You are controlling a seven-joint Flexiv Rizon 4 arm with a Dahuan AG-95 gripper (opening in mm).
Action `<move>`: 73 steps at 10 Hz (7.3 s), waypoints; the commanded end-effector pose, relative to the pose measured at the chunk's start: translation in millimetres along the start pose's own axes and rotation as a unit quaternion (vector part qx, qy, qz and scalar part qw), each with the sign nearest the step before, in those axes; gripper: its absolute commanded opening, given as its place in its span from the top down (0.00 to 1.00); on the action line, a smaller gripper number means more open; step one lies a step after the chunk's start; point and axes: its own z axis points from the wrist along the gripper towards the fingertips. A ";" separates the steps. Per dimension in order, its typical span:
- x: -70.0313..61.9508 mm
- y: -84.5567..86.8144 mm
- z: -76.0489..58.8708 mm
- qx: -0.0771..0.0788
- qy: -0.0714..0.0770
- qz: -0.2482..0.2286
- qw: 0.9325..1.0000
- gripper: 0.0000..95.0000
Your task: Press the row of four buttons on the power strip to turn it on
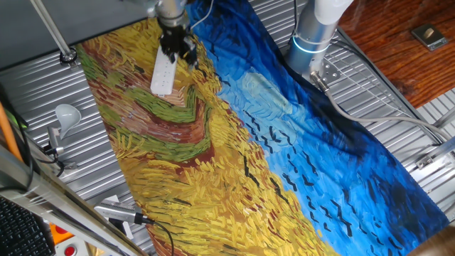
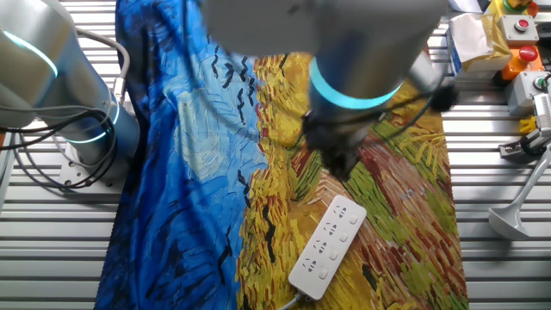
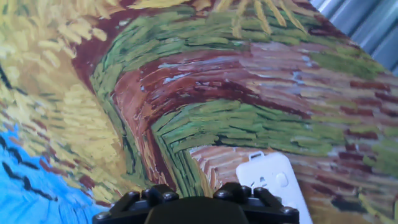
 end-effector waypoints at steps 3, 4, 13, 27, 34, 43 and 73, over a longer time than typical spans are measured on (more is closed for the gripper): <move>28.5 -25.3 9.5 -0.010 0.026 -0.090 0.996 0.20; 28.5 -25.3 9.5 -0.012 0.026 -0.081 0.996 0.20; 41.7 -33.9 12.9 -0.003 0.027 -0.088 0.996 0.20; 71.2 -64.0 41.7 0.018 0.043 -0.129 0.991 0.20; 83.6 -84.4 53.1 0.011 0.041 -0.158 0.987 0.20; 87.9 -106.9 78.6 0.029 0.056 -0.152 0.986 0.20; 92.5 -106.1 125.7 0.045 0.024 -0.156 0.987 0.00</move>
